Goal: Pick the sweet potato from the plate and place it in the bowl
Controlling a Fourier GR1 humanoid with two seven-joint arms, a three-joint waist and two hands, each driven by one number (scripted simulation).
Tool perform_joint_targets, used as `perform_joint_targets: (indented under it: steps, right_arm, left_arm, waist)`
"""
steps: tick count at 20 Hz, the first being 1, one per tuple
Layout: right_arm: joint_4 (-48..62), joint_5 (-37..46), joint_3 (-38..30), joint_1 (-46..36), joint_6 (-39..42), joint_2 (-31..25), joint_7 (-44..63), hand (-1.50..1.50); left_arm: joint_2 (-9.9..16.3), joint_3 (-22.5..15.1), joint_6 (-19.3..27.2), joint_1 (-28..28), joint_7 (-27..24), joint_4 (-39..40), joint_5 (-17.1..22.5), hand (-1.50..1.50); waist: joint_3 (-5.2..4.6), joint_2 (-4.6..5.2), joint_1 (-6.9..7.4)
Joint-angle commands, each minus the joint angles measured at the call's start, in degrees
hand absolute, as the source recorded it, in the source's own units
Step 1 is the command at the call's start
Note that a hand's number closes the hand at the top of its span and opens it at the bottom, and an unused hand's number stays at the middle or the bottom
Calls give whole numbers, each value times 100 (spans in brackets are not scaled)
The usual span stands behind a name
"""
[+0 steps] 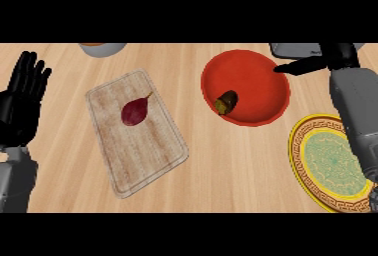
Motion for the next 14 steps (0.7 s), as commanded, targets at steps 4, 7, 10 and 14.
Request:
perform_joint_targets:
  steps: [4, 7, 10, 14]
  right_arm:
    - [484, -501, -544, 330, 596, -1091, -570, -150]
    - [655, -622, -692, 469, 1069, -1667, -632, -150]
    - [744, -707, -785, 744, 1437, -2032, -930, -150]
    - [899, -751, -822, 819, 1774, -2302, -1016, -150]
  left_arm:
    - [-294, -244, 239, -92, -173, 43, -264, 0]
    - [-26, -1, -48, -102, -166, 145, -18, 0]
    - [25, 50, -125, -70, -210, 124, 38, 0]
    - [-167, -102, 67, -155, -214, 135, -116, 0]
  waist:
    - [12, 70, 53]
    - [18, 107, 120]
    - [29, 134, 177]
    - [34, 137, 176]
